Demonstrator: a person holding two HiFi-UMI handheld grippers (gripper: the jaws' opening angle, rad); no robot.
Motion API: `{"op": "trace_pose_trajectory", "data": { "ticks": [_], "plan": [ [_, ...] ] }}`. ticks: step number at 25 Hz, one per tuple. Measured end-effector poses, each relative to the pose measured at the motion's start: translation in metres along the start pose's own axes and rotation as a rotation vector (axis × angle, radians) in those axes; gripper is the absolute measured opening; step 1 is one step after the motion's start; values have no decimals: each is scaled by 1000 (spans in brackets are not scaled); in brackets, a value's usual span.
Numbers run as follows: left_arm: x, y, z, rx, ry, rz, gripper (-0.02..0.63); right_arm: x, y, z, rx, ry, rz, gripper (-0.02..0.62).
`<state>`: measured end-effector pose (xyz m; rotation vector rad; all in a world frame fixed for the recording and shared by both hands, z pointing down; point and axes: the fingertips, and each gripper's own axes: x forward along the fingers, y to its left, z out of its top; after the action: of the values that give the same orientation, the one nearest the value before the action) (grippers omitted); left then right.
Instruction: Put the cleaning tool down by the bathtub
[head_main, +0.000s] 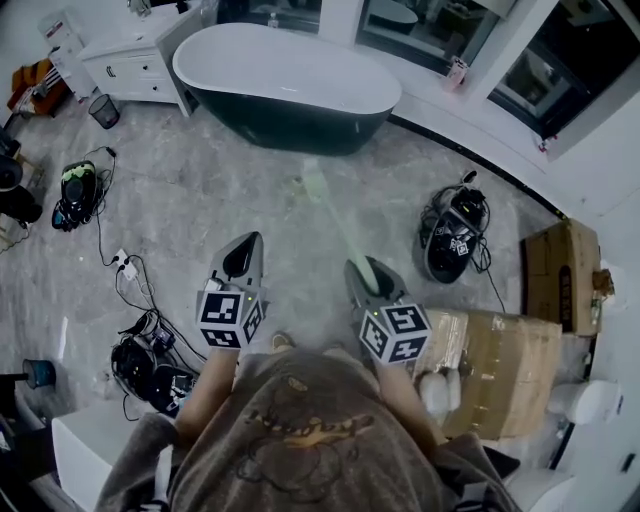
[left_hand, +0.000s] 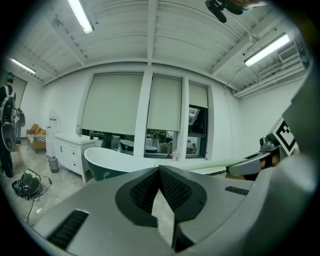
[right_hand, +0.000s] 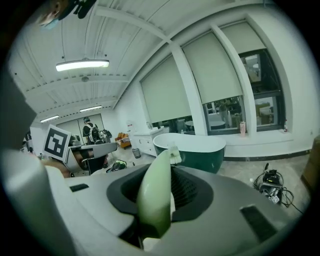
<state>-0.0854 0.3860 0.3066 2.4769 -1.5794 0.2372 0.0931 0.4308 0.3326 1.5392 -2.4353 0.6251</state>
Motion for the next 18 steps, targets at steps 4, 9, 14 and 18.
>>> {"op": "trace_pose_trajectory", "data": {
  "ticks": [4,9,14,18],
  "plan": [
    [4,14,-5,11,6,-22,0,1,-2,-2,3,-25,-34,109],
    [8,30,-16,8,22,-43,0,5,-5,-10,8,-24,-83,109],
    [24,39,-14,14,24,-59,1,23,-10,-5,7,-33,-91,110],
    [42,49,-14,14,23,-58,0,49,-17,2,-3,-36,-78,110]
  ]
}}
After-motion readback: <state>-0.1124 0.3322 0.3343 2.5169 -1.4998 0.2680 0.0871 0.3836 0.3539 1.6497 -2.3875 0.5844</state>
